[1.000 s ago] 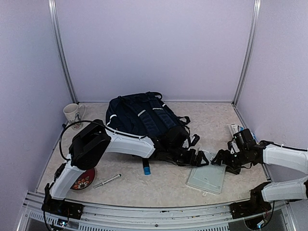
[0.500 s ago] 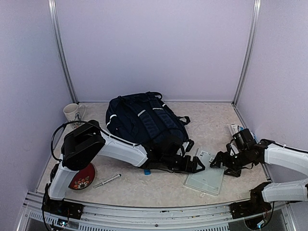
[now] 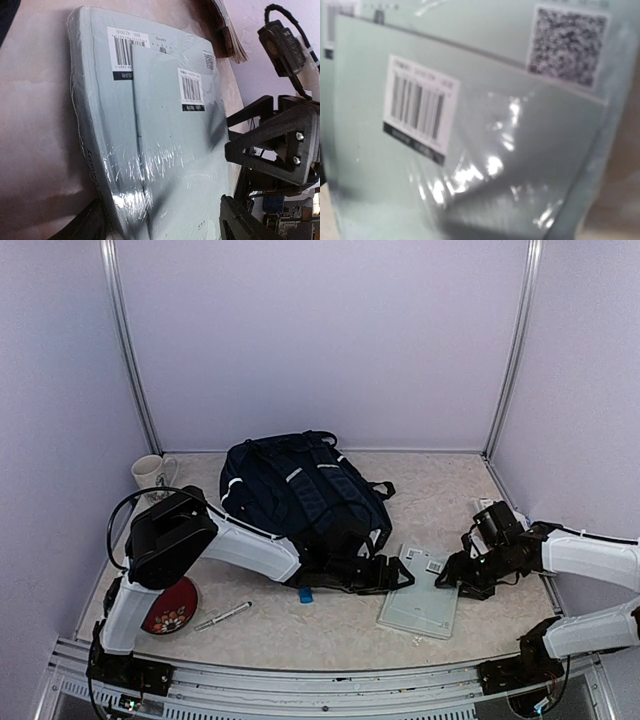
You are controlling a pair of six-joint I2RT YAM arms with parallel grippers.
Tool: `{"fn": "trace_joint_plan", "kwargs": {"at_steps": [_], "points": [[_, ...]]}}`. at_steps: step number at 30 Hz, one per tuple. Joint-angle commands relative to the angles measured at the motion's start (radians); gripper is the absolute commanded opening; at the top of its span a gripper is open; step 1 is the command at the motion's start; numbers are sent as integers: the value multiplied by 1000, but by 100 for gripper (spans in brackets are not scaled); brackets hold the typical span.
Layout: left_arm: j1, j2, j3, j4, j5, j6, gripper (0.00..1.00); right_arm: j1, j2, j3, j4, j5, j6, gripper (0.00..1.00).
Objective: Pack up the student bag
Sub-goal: Adjust the book at the center of the board.
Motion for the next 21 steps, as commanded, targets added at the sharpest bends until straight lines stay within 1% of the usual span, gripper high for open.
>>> {"fn": "trace_joint_plan", "kwargs": {"at_steps": [1,5,9,11,15,16,21], "points": [[-25,79,71,37,82,-31,75,89,-15,156,178,-113,-3,60],[-22,86,72,70,81,-47,73,156,16,241,163,-65,-1,60],[-19,122,129,61,94,-46,73,170,56,244,145,4,25,60],[-15,147,180,54,108,-46,72,170,66,265,116,64,22,60],[-9,218,328,0,151,-26,73,155,103,348,25,199,-50,60],[-8,239,368,-15,160,-24,72,142,120,362,-2,211,-63,60],[-7,328,497,19,133,-64,71,104,171,394,2,201,-112,61]]}}
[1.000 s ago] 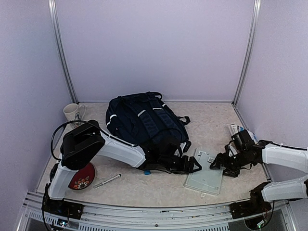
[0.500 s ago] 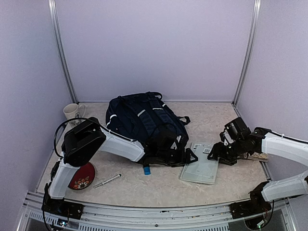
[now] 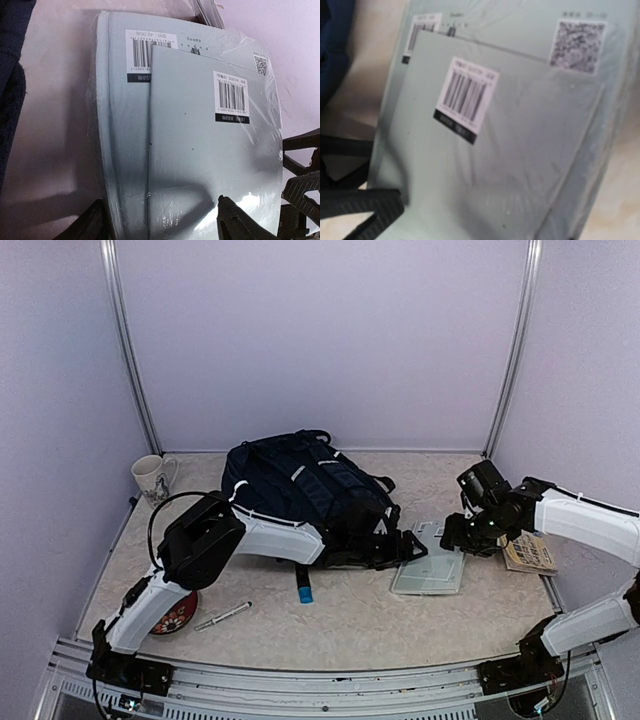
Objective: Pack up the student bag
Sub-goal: Adjust the book at the center of the board.
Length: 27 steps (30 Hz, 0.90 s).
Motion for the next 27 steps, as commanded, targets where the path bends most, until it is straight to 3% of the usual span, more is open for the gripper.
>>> {"fn": "trace_joint_plan", "kwargs": {"at_steps": [1,9,21,27], "points": [[-72,122,150,108,148,-47,71,-2,51,55,185,-158,-62,61],[-123,315,446,115,162,-79,70,-124,49,38,210,-153,-164,60],[-207,355,407,133,220,-105,70,-150,41,85,148,-139,-241,61],[-194,261,220,225,160,-124,69,-143,30,53,176,-233,-219,61]]}}
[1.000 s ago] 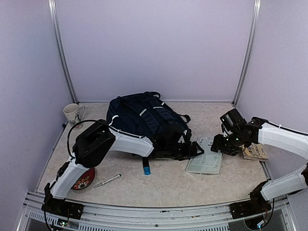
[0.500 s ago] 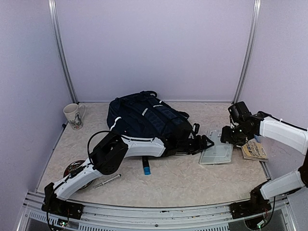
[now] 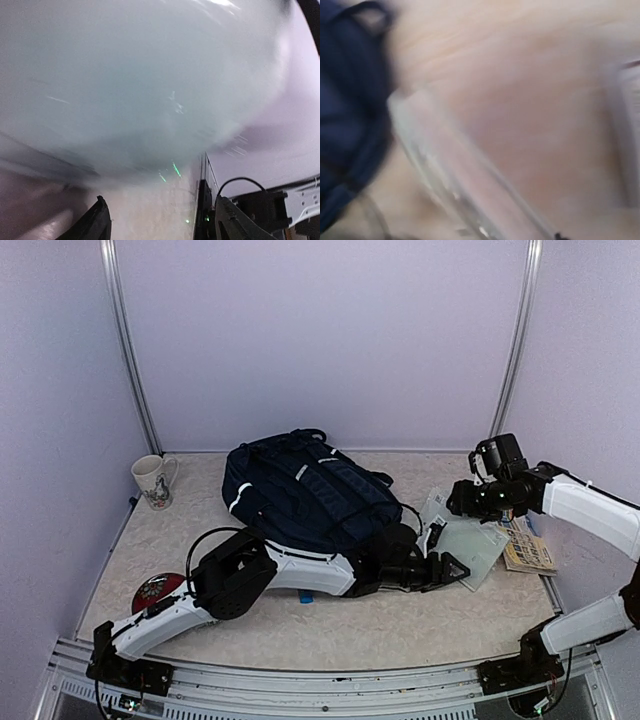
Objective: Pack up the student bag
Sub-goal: Adjust the book at the center of the board.
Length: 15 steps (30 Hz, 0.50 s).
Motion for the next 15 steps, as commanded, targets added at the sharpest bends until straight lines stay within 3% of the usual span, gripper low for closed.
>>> {"fn": "trace_joint_plan", "kwargs": {"at_steps": [1,10,15], "points": [[-89,-21,-147,87,73,14,70,43,3,-54,28,-262,34,61],[-40,-33,-197,53,28,36,72,44,-95,-79,-77,-160,41,61],[-31,-48,-225,74,16,34,73,43,-117,-109,-84,-178,59,62]]}}
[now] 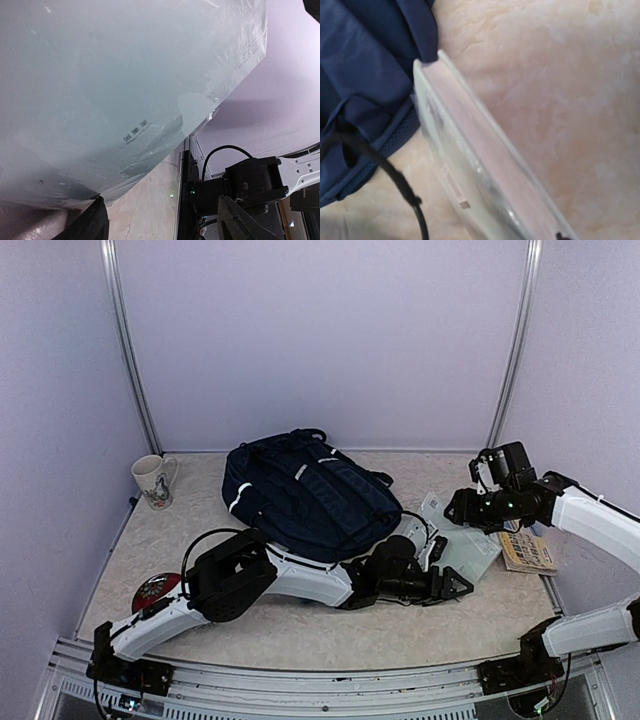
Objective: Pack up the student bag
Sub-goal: Adjust the book at the center of the board.
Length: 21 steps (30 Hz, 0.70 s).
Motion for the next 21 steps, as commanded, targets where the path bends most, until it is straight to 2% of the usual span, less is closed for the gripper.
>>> {"fn": "trace_joint_plan", "kwargs": {"at_steps": [1,21], "points": [[30,20,-39,-111,-49,36,73,12,-26,-41,-85,-20,29,62],[37,16,-17,-202,-107,115,78,11,-141,-184,-124,-9,132,62]]}}
